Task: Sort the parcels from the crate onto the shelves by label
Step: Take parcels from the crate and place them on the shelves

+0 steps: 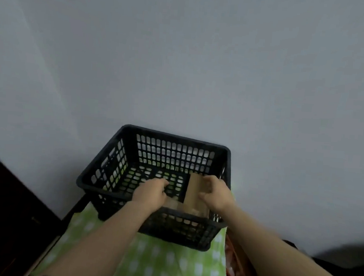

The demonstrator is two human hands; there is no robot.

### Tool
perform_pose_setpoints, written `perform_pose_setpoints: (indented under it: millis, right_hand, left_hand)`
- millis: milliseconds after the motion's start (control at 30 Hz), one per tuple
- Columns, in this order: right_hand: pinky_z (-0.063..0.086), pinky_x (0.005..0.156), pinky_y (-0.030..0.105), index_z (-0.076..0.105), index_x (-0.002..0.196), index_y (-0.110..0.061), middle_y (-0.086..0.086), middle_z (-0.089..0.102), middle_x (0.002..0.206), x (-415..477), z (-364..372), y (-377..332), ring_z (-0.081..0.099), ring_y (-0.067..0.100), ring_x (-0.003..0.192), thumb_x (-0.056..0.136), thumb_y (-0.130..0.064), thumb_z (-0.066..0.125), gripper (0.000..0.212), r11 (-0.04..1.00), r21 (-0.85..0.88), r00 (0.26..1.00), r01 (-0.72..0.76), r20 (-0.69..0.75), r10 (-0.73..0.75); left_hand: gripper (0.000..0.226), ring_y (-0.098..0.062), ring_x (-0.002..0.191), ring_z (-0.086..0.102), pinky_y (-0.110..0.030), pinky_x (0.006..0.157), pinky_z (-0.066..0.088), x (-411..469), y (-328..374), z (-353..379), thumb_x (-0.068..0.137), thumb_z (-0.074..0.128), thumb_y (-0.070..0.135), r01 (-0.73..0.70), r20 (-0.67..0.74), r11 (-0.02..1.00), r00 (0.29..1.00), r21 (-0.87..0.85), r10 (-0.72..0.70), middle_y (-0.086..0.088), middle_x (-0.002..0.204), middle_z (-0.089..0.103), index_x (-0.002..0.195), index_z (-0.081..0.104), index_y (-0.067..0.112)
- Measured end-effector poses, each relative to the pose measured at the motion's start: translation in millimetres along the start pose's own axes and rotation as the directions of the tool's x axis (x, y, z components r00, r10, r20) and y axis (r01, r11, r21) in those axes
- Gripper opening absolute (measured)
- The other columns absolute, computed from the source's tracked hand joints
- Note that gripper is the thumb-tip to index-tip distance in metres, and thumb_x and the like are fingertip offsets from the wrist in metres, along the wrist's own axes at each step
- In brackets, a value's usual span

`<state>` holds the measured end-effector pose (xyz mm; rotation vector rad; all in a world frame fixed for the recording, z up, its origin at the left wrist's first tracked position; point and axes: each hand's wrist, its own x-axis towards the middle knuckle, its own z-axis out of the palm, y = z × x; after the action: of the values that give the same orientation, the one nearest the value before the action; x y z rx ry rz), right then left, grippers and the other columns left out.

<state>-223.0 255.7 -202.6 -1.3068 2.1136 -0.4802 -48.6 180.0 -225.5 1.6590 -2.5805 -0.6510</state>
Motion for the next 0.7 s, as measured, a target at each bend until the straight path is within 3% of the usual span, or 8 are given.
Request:
perform_pose_setpoints:
  millis: [100,200,333,433,567,700]
  right_hand:
    - [0.043,0.098,0.032,0.034,0.144,-0.018,0.01,0.036,0.145,49.2,6.1,-6.9,0.049,0.025,0.123,0.091,-0.019,0.059,0.059,0.998,-0.004,0.998,-0.057,0.022,0.057]
    - [0.04,0.103,0.033,0.033,0.144,-0.017,0.01,0.035,0.145,91.9,13.7,-9.5,0.046,0.026,0.126,0.091,-0.018,0.058,0.059,0.996,-0.025,0.995,-0.09,0.041,0.091]
    - [0.039,0.102,0.033,0.031,0.145,-0.016,0.01,0.033,0.146,127.2,27.0,-0.4,0.044,0.026,0.128,0.092,-0.021,0.057,0.059,0.987,-0.073,0.985,-0.145,0.087,0.151]
    - [0.042,0.1,0.034,0.03,0.145,-0.016,0.01,0.031,0.146,142.8,39.2,5.2,0.043,0.027,0.128,0.093,-0.023,0.056,0.058,0.979,-0.105,0.975,-0.173,0.125,0.186]
    - [0.042,0.096,0.034,0.03,0.144,-0.019,0.009,0.032,0.143,153.3,51.2,7.7,0.043,0.028,0.127,0.092,-0.023,0.055,0.058,0.984,-0.112,0.972,-0.142,0.17,0.16]
    - [0.043,0.097,0.035,0.03,0.145,-0.018,0.009,0.031,0.144,147.2,46.8,16.7,0.044,0.028,0.126,0.092,-0.024,0.055,0.059,0.989,-0.101,0.973,-0.112,0.19,0.129]
  left_hand:
    - [0.052,-0.02,0.125,0.049,-0.035,0.103,0.043,57.9,-15.7,18.3,0.091,0.056,0.013,-0.071,0.264,0.995,0.963,0.075,0.049,-0.001,0.139,0.049,0.14,0.045,0.026]
    - [0.056,-0.023,0.125,0.046,-0.036,0.105,0.04,107.9,-27.3,38.8,0.088,0.062,0.022,-0.235,0.49,0.949,0.865,0.21,0.106,-0.003,0.14,0.045,0.14,0.044,0.027]
    - [0.086,-0.028,0.138,0.03,-0.035,0.11,0.031,152.2,-29.6,62.8,0.087,0.064,0.019,-0.349,0.671,0.893,0.737,0.284,0.074,-0.013,0.151,0.027,0.153,0.009,0.017]
    - [0.093,-0.029,0.143,0.017,-0.044,0.114,0.025,168.7,-28.0,82.7,0.089,0.062,0.017,-0.398,0.747,0.856,0.664,0.33,0.022,-0.014,0.156,0.016,0.152,-0.006,0.012]
    - [0.069,-0.028,0.141,0.022,-0.046,0.11,0.027,173.8,-26.8,111.7,0.098,0.044,0.016,-0.423,0.728,0.816,0.686,0.393,0.005,-0.013,0.154,0.022,0.152,0.003,0.008]
    - [0.061,-0.031,0.134,0.035,-0.043,0.107,0.035,170.2,-21.6,108.7,0.093,0.054,0.015,-0.453,0.725,0.801,0.688,0.391,0.035,-0.016,0.145,0.031,0.146,0.024,0.005]
